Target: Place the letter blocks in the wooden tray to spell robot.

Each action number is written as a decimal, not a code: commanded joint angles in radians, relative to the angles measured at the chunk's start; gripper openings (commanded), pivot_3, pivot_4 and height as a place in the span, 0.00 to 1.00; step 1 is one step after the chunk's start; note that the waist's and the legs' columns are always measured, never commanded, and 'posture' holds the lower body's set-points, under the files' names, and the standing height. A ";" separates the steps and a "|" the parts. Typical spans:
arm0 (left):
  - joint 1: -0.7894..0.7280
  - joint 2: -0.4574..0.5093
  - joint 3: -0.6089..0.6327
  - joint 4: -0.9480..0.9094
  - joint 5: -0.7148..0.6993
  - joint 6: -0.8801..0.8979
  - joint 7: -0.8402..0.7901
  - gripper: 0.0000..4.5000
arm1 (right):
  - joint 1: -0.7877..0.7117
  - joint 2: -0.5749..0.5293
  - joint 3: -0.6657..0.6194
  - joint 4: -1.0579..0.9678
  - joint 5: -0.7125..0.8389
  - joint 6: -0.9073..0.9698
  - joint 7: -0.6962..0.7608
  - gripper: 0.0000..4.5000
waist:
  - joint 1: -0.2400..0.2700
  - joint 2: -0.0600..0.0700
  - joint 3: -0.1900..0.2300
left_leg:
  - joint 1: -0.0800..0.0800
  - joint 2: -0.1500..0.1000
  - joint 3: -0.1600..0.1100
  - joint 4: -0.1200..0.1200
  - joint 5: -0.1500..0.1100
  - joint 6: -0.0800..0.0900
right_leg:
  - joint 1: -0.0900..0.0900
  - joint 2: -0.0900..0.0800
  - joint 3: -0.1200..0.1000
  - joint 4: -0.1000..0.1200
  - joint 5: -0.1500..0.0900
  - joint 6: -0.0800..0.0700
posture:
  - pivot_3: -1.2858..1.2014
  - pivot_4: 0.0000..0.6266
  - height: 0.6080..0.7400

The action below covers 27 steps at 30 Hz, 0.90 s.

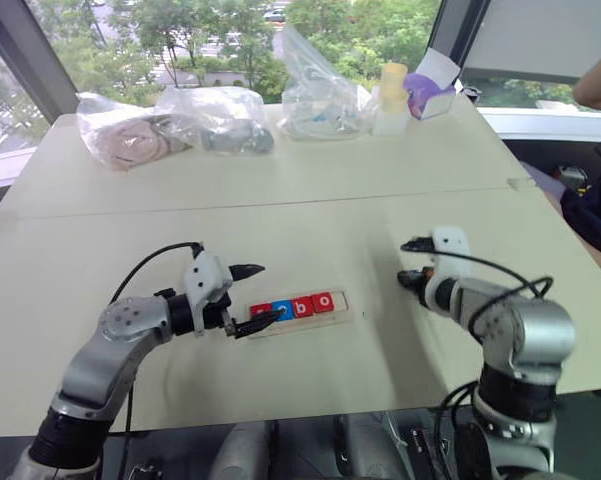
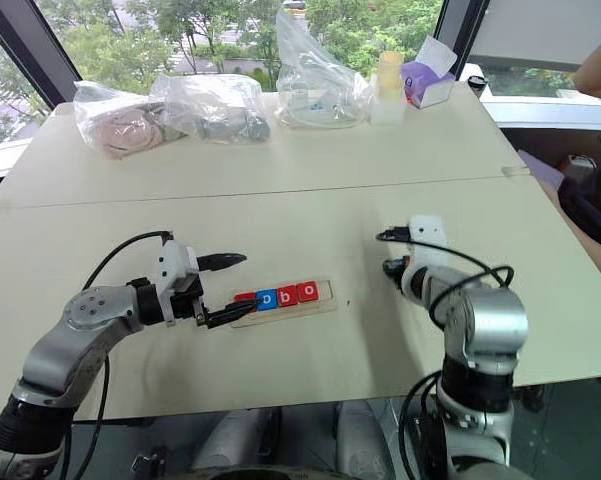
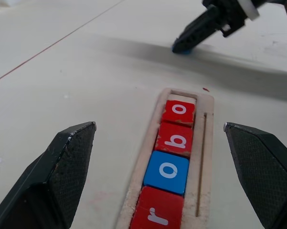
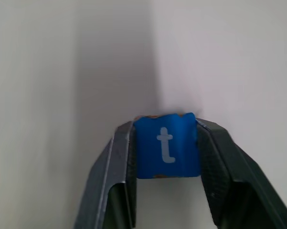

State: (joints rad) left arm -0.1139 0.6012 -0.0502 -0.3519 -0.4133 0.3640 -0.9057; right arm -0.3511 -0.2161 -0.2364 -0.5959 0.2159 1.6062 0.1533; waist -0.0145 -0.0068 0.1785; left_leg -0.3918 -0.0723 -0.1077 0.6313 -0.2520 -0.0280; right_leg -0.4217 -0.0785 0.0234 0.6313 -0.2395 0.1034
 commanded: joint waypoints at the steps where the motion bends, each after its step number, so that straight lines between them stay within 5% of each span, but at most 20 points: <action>1: -0.022 -0.003 -0.008 -0.001 -0.004 -0.015 -0.014 1.00 | 0.039 0.032 0.018 -0.097 0.086 0.008 -0.041 0.26 | -0.002 0.000 0.000 | 0.000 0.000 0.000 0.000 0.000 0.000 | 0.000 0.000 0.000 0.000 0.000 0.000 | 0.52 0.24 1.00; 7: -0.041 -0.005 -0.016 0.011 -0.002 -0.015 -0.024 1.00 | 0.042 0.079 0.013 -0.084 0.174 0.008 -0.140 0.26 | -0.003 0.000 0.000 | 0.000 0.000 0.000 0.001 0.000 0.000 | 0.000 0.001 0.000 0.000 0.000 0.000 | 0.52 0.24 1.00; 13: -0.036 0.006 -0.003 0.009 -0.007 -0.014 -0.035 1.00 | -0.005 0.009 0.009 -0.056 0.292 0.008 -0.169 0.94 | -0.003 0.000 0.000 | 0.000 0.000 0.000 0.001 0.000 0.000 | 0.000 0.000 0.000 0.000 0.000 0.000 | 0.52 0.24 1.00; 15: -0.033 0.011 0.000 0.004 -0.012 -0.007 -0.039 1.00 | -0.031 -0.062 0.012 -0.029 0.336 0.008 -0.152 0.99 | -0.002 0.000 0.000 | 0.000 0.000 0.000 0.001 0.000 0.000 | 0.000 0.000 0.000 0.000 0.000 0.000 | 0.52 0.24 1.00; 19: -0.032 0.014 0.001 0.006 -0.014 -0.008 -0.043 1.00 | -0.091 -0.431 0.133 0.000 0.415 -0.065 0.158 0.99 | 0.001 0.003 0.002 | -0.001 -0.001 0.001 0.001 0.000 0.000 | 0.001 0.000 -0.001 -0.001 0.000 0.000 | 0.52 0.24 1.00; 22: -0.039 0.004 -0.006 0.016 -0.006 -0.019 -0.038 1.00 | -0.023 -0.721 0.271 0.095 0.324 -0.474 0.531 0.99 | 0.001 0.002 0.001 | -0.001 0.000 0.000 0.001 0.000 0.001 | 0.003 0.000 -0.004 -0.003 -0.001 0.002 | 0.52 0.24 1.00; 27: -0.047 -0.008 -0.010 0.022 0.001 -0.027 -0.029 1.00 | -0.018 -0.849 0.414 0.331 0.159 -0.932 0.834 0.99 | -0.006 0.000 0.002 | 0.001 0.000 0.002 0.001 -0.001 0.002 | 0.004 -0.001 -0.002 -0.004 -0.002 0.003 | 0.52 0.24 1.00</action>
State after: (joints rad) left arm -0.1567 0.5944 -0.0657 -0.3167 -0.4139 0.3587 -0.9389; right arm -0.3496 -1.0482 0.1574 -0.3111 0.4225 0.8176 0.8923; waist -0.0209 -0.0064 0.1806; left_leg -0.3908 -0.0722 -0.1057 0.6330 -0.2531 -0.0257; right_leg -0.4171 -0.0792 0.0215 0.6278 -0.2415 0.1068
